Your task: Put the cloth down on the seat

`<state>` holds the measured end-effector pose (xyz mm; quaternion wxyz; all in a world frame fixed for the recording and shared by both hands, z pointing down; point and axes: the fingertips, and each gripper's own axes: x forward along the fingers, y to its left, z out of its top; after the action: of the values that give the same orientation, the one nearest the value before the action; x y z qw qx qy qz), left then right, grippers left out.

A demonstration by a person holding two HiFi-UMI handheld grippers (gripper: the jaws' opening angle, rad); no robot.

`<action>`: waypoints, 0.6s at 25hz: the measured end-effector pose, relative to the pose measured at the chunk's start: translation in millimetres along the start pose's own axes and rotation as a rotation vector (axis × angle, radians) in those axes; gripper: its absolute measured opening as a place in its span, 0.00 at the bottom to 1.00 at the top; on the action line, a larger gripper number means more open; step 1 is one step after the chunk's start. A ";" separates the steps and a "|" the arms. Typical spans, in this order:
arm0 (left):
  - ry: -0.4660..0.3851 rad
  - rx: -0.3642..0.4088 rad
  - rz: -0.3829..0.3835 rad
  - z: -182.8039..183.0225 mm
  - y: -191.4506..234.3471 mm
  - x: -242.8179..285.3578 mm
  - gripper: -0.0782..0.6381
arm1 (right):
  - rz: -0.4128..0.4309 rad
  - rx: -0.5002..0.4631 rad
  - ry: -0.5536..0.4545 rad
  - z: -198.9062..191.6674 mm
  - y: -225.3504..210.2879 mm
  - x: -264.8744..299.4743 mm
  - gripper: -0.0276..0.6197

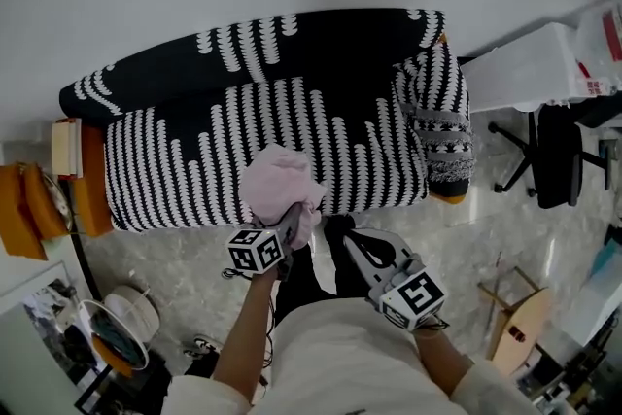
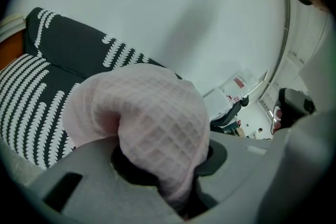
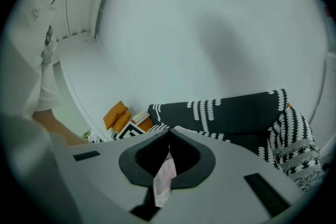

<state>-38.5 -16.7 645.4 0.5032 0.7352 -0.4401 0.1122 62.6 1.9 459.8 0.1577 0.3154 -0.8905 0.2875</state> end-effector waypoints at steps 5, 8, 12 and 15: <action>0.017 -0.013 0.014 0.9 10.1 23.2 0.30 | -0.016 0.012 0.024 -4.3 -15.8 -1.4 0.05; 0.038 -0.021 0.018 -2.8 17.3 37.2 0.30 | -0.020 0.005 0.027 -3.3 -21.4 0.6 0.05; 0.060 -0.033 0.028 -8.1 29.5 55.8 0.30 | -0.018 0.001 0.032 -4.2 -26.7 1.6 0.05; 0.071 -0.052 0.036 -11.6 36.2 69.1 0.30 | -0.022 0.013 0.047 -9.2 -33.4 -0.3 0.05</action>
<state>-22.2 -47.7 716.1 0.5352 0.7093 -0.4382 0.1357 85.6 -13.6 480.7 0.1797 0.3194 -0.8811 0.2991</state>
